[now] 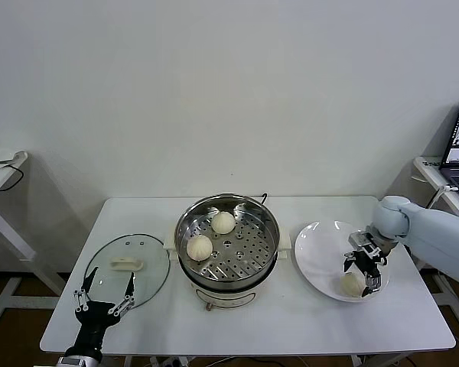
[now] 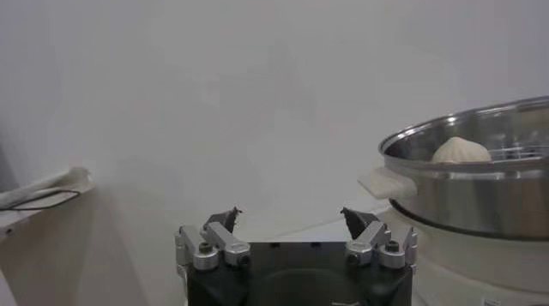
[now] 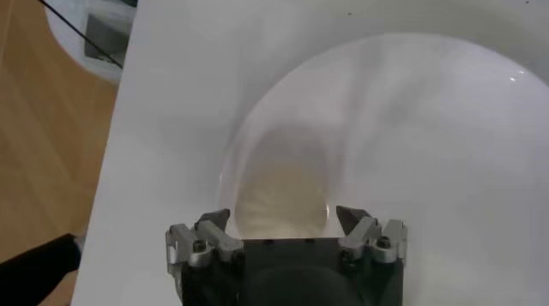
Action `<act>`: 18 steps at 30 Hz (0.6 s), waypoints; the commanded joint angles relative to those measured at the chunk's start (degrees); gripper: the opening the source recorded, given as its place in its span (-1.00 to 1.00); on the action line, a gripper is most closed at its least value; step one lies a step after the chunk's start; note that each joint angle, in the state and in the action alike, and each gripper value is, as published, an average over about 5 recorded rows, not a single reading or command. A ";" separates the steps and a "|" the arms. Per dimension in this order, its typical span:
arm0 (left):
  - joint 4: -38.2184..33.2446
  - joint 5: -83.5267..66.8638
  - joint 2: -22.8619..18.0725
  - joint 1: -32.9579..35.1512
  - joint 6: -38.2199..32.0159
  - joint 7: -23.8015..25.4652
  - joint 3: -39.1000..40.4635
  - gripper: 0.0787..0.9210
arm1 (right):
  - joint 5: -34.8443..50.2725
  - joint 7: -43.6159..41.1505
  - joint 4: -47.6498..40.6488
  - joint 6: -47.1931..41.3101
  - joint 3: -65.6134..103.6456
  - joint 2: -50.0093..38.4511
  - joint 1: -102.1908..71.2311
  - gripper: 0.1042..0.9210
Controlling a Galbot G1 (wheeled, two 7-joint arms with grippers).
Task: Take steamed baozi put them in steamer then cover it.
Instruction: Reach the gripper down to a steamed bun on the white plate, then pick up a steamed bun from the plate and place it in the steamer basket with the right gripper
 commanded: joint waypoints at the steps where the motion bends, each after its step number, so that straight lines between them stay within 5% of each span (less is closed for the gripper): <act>1: -0.14 0.04 0.20 0.17 -0.11 -0.04 -0.70 0.77 | -0.94 0.41 -0.34 -0.13 3.08 -0.26 -2.92 0.64; 8: -0.53 0.03 0.34 0.18 0.07 -0.09 -0.68 0.77 | 0.30 -0.39 0.55 0.23 1.88 -0.33 1.95 0.27; 18: -0.80 0.04 0.34 -0.06 0.26 -0.24 0.26 0.77 | 4.87 -1.93 7.84 9.39 -8.84 4.00 24.31 0.28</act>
